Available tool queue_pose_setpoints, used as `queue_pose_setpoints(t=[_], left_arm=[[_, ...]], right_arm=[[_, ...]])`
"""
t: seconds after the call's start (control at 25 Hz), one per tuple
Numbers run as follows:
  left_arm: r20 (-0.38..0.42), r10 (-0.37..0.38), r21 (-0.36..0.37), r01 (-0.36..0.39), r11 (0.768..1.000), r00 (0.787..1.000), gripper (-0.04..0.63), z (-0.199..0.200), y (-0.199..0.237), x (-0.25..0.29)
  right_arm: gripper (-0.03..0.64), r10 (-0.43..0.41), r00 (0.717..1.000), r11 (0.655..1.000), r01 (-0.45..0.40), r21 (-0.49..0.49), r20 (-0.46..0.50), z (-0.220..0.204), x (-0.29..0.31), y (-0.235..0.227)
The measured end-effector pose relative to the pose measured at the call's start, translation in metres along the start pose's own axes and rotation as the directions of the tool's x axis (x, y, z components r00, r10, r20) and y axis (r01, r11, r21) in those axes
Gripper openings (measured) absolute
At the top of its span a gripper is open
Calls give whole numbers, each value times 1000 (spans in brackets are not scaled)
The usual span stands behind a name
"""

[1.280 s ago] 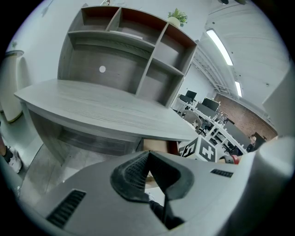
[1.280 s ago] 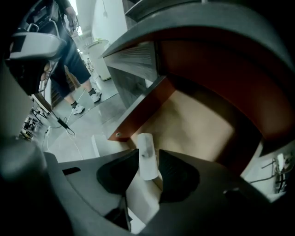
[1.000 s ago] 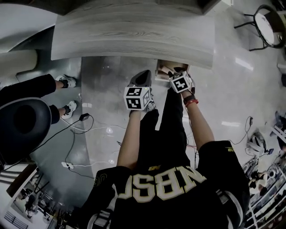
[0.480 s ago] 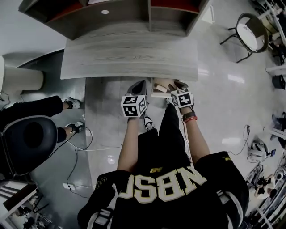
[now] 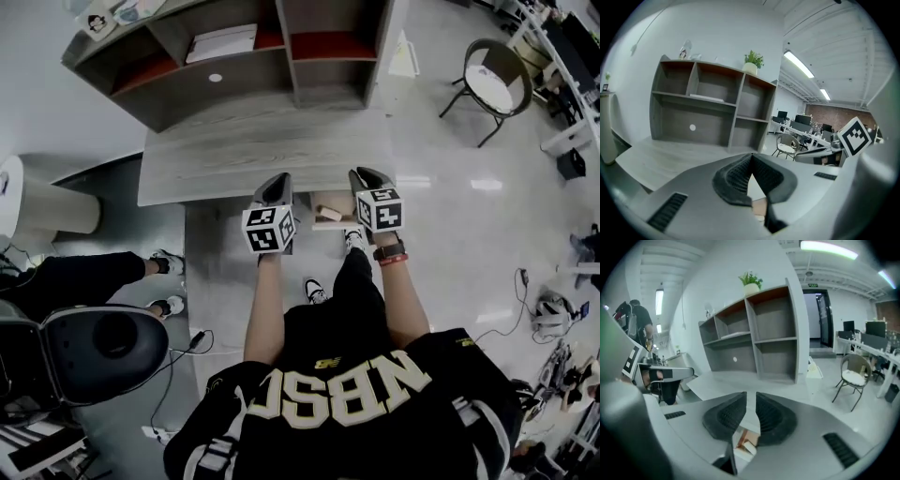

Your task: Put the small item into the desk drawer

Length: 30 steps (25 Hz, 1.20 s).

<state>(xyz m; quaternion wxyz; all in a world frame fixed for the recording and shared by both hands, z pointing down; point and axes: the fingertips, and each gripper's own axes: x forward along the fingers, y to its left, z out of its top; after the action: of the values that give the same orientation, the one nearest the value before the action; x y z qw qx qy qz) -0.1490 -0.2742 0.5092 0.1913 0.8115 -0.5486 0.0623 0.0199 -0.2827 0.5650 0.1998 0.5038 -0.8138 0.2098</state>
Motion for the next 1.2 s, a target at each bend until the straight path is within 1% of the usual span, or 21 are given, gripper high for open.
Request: queue_pose_setpoints(t=[0.16,0.32,0.4,0.48,0.64,0.8,0.92,1.0,1.2], left_arm=[[60,-16,38,13,999,998,14,38,-6,-9],[119,-29,67,21,998,992,14,66,-18,-25],[150,-37,75,26,997,988,14,79,-22,-36],[181,-42,84,27,996,983,14,92,-21,-45],[238,-44,100,21,995,970,14,116,-18,-61],[290,-64,123,29,992,955,14,133,-37,-77],[316,-95,137,54,989,944,14,139,-49,-80],[323,-107,140,64,988,940,14,142,-51,-80],[330,-114,147,68,987,937,14,146,-51,-83]], right_arm=[[54,19,996,999,-16,-29,90,43,-19,16],[40,21,985,998,-10,-65,173,74,-45,28],[32,15,977,997,1,-72,214,86,-59,32],[9,0,967,997,18,-68,255,99,-72,35],[8,-13,944,997,38,-67,330,120,-96,42],[8,-16,928,995,50,-83,373,133,-120,47],[8,-21,915,997,47,-53,403,138,-127,47],[8,-25,910,998,46,-40,413,140,-127,47],[8,-16,910,997,45,-59,414,144,-130,53]])
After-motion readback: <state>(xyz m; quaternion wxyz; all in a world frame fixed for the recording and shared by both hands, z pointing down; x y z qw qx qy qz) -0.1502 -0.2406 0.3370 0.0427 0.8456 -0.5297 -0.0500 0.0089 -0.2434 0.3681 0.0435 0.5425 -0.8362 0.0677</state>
